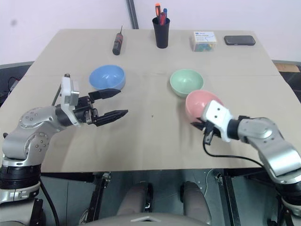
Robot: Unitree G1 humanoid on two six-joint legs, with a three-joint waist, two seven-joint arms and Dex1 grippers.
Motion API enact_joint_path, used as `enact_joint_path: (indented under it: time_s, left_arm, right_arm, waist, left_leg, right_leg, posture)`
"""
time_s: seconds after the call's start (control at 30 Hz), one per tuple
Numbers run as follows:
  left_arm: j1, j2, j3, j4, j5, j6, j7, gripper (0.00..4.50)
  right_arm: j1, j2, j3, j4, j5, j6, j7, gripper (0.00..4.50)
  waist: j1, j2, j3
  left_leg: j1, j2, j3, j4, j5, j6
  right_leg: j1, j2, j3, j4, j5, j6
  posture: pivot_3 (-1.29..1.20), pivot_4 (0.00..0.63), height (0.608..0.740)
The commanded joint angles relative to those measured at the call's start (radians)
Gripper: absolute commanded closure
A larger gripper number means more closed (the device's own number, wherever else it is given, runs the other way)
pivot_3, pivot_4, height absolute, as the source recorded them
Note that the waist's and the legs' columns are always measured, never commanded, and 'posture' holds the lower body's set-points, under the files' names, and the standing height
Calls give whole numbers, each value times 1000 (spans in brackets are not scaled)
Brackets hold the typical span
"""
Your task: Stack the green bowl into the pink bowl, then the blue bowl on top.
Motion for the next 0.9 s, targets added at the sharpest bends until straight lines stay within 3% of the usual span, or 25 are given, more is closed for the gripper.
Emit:
enact_joint_path:
  time_s: [0.03, 0.13, 0.3, 0.5, 0.57, 0.63, 0.77, 0.9]
  left_arm:
    - [-20, 12, 19, -8, 4, -23, -9, 0]
    - [-25, 12, 14, -7, 11, -33, -8, 0]
    - [-16, 8, 17, -43, 12, -32, 8, 0]
    - [8, 9, 21, -71, 26, -45, 25, 0]
    - [3, 6, 17, -69, 33, -47, 37, 0]
    - [-7, -4, 15, -67, 27, -39, 56, 0]
    - [-13, -14, 3, -81, 19, -29, 68, 0]
    - [-15, -18, 1, -91, 14, -23, 73, 0]
  right_arm:
    - [-12, 3, 88, -4, -80, -16, -33, 4442]
    - [-56, 19, 159, 84, -149, -56, -40, 4442]
    - [-91, -1, 125, 114, -134, -31, 6, 2637]
    - [-145, -19, -94, -4, 94, 126, 76, 112]
    - [-189, -45, -168, -21, 169, 170, 104, 112]
    - [-258, -65, -195, 35, 146, 119, 96, 112]
    - [-371, -107, -55, 316, -103, -162, 66, 112]
    - [-550, -47, 81, 686, -295, -451, 48, 112]
  waist:
    - [-2, 0, 0]
    - [-6, 0, 0]
    - [-2, -1, 0]
    - [-4, -1, 0]
    - [-3, -1, 0]
    - [-4, -1, 0]
    - [-6, -2, 0]
    - [-7, -2, 0]
  left_leg:
    - [0, 0, 0, 0, 0, 0]
    - [0, 0, 0, 0, 0, 0]
    - [1, 0, 1, 0, 0, 0]
    - [0, 0, 0, 0, 0, 0]
    - [0, 1, 0, 0, 0, 0]
    - [0, 1, 0, 0, 0, 0]
    - [2, 0, 1, 0, 0, 0]
    - [1, 0, 3, 0, 0, 0]
  right_leg:
    - [0, 0, 0, 0, 0, 0]
    - [0, 0, 0, 1, 0, 0]
    - [0, 0, 1, 2, 0, 0]
    - [-1, 0, 1, 2, 0, 0]
    - [-1, 0, 0, 2, 0, 0]
    - [-1, 0, 0, 2, 0, 0]
    - [0, 0, 1, 2, 0, 0]
    - [-1, 0, 3, 2, 0, 0]
  posture:
    - [0, 150, 740]
    - [0, 150, 740]
    - [0, 150, 740]
    - [0, 150, 740]
    - [0, 150, 740]
    - [0, 150, 740]
    - [0, 150, 740]
    - [0, 150, 740]
